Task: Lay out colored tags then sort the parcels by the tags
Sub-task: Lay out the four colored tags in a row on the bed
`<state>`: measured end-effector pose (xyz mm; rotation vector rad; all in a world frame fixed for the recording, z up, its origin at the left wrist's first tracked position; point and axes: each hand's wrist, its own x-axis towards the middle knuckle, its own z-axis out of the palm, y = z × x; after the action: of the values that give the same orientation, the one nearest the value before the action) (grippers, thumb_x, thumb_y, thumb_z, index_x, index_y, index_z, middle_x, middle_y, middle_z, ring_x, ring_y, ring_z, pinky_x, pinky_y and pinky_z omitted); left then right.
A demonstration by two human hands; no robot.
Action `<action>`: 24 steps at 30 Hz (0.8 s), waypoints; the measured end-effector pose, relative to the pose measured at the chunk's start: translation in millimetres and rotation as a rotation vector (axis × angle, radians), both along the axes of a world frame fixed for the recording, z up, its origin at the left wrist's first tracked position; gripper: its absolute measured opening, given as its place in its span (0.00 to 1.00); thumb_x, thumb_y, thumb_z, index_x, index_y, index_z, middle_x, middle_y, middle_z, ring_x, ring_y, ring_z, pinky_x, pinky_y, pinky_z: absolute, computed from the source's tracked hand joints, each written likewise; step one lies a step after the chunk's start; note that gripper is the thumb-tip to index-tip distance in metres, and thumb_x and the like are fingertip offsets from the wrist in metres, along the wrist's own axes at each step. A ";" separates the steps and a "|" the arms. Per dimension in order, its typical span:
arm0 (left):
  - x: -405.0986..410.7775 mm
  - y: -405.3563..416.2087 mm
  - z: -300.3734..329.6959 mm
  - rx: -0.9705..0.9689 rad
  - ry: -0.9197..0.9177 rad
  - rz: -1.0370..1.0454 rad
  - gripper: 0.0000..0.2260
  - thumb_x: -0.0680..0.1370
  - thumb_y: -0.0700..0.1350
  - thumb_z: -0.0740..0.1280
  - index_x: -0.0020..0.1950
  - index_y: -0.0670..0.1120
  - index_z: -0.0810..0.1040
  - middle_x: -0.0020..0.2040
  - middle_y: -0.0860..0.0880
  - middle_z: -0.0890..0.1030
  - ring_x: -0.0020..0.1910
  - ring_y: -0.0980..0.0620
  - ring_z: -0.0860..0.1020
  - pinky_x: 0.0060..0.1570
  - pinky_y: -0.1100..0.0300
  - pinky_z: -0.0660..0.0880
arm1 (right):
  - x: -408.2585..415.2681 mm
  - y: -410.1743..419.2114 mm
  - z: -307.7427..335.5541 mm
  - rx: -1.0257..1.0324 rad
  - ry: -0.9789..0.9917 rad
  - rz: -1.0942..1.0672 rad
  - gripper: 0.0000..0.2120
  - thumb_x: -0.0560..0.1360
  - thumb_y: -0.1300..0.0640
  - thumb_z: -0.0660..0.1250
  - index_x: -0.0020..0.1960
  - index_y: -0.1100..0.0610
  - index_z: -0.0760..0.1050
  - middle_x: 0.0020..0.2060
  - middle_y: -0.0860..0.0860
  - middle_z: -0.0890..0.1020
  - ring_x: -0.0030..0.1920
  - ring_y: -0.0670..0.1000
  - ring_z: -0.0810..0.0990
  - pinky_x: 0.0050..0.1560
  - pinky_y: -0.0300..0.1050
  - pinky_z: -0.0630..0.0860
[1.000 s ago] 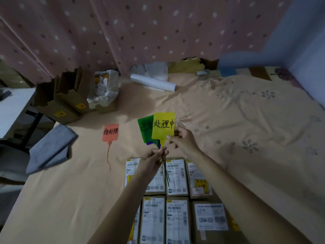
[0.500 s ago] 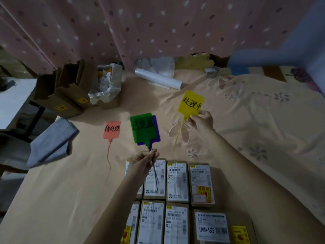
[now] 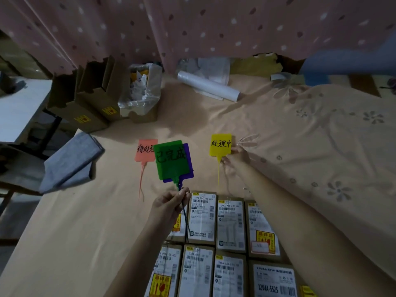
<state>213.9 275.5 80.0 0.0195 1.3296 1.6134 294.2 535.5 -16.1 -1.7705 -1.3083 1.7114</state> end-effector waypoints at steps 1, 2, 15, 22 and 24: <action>0.4 1.8 -0.4 0.008 0.005 -0.010 0.11 0.78 0.32 0.61 0.35 0.38 0.71 0.35 0.42 0.82 0.41 0.53 0.84 0.42 0.65 0.79 | 1.4 0.7 0.6 0.020 -0.054 0.032 0.09 0.73 0.68 0.64 0.51 0.59 0.75 0.43 0.58 0.83 0.36 0.54 0.83 0.44 0.51 0.83; 1.1 3.9 -0.7 0.019 0.010 -0.028 0.11 0.78 0.32 0.61 0.35 0.38 0.71 0.35 0.42 0.82 0.41 0.53 0.84 0.43 0.65 0.79 | 4.3 3.4 -0.9 0.071 -0.140 0.088 0.07 0.72 0.64 0.66 0.49 0.57 0.77 0.44 0.58 0.85 0.39 0.55 0.84 0.47 0.54 0.83; 55.0 45.7 3.7 0.180 -0.067 -0.291 0.13 0.78 0.32 0.61 0.34 0.39 0.71 0.34 0.43 0.79 0.40 0.53 0.81 0.50 0.64 0.75 | 79.4 -82.8 131.9 0.164 0.274 0.198 0.08 0.74 0.51 0.72 0.49 0.55 0.81 0.43 0.53 0.85 0.41 0.49 0.84 0.36 0.39 0.79; 105.5 68.8 10.0 0.153 -0.008 -0.389 0.12 0.77 0.33 0.65 0.33 0.38 0.74 0.33 0.42 0.80 0.37 0.51 0.81 0.42 0.63 0.77 | 131.4 -86.9 136.9 0.205 0.255 -0.049 0.07 0.70 0.63 0.76 0.44 0.60 0.79 0.36 0.53 0.84 0.33 0.45 0.83 0.33 0.37 0.80; 120.5 75.1 9.9 0.142 -0.006 -0.383 0.11 0.76 0.33 0.66 0.34 0.38 0.74 0.33 0.42 0.80 0.37 0.51 0.81 0.42 0.63 0.78 | 146.9 -80.5 135.1 0.194 0.264 -0.080 0.07 0.71 0.66 0.74 0.47 0.64 0.79 0.36 0.54 0.83 0.30 0.42 0.82 0.32 0.34 0.79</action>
<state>334.4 350.6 89.9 0.3353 1.1241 1.3734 441.0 455.0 119.0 -1.4162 -1.2251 1.6474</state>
